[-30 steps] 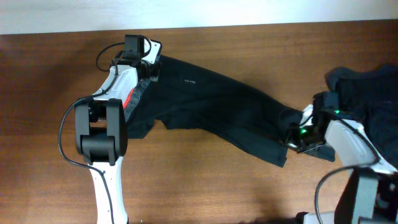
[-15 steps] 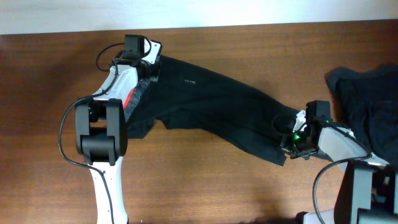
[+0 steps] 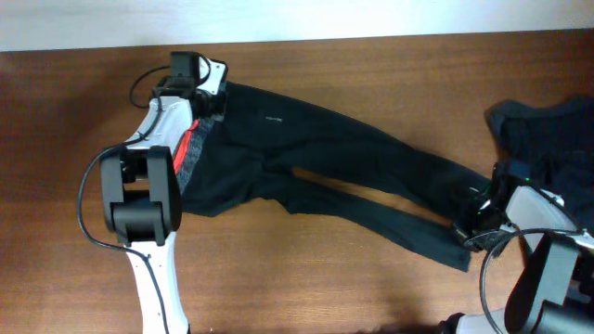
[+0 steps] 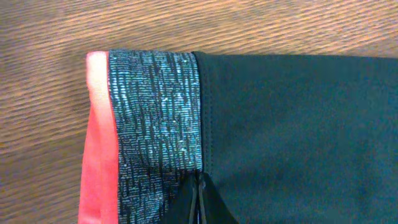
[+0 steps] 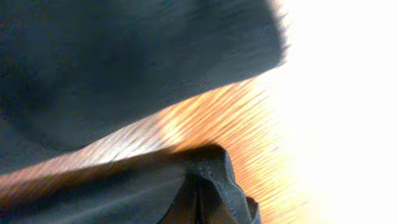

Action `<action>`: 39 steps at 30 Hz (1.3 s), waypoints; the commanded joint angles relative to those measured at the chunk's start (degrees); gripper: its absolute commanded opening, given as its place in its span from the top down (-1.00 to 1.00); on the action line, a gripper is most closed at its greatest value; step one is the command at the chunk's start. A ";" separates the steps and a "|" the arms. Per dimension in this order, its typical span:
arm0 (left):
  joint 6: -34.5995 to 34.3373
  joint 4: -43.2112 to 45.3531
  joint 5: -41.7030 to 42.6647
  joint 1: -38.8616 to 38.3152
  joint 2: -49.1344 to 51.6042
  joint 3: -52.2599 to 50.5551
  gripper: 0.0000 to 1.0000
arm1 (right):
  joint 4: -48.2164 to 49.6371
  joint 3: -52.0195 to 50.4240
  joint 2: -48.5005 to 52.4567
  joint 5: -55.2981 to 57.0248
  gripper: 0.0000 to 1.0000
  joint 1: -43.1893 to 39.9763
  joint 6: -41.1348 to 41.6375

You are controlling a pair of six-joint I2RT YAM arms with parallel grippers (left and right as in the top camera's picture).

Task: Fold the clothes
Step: 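Pull the pants apart with both grippers to stretch them flat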

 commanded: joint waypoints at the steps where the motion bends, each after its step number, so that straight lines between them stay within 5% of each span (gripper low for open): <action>1: 0.72 -0.46 1.51 0.94 2.91 -0.22 0.91 | 1.88 0.72 1.22 5.92 0.92 -0.68 -0.15; 27: 0.68 1.90 0.90 5.64 2.82 -0.04 0.90 | 16.37 2.08 6.60 12.76 0.83 -1.07 -2.67; 30: -2.23 1.62 5.16 6.29 1.75 2.95 0.89 | 12.55 5.92 6.32 12.57 0.57 -0.98 -2.80; 32: -5.01 0.55 7.80 6.49 0.17 6.43 0.53 | 9.09 10.01 5.97 9.94 0.20 -0.94 -4.57; 35: -6.45 -2.05 8.63 6.49 -2.56 10.86 0.39 | 4.68 15.76 5.60 4.96 -0.25 -0.94 -6.84; 39: -6.45 -10.29 8.61 6.45 -7.89 16.04 -0.10 | -4.17 25.66 5.60 -0.72 -0.39 -0.72 -8.59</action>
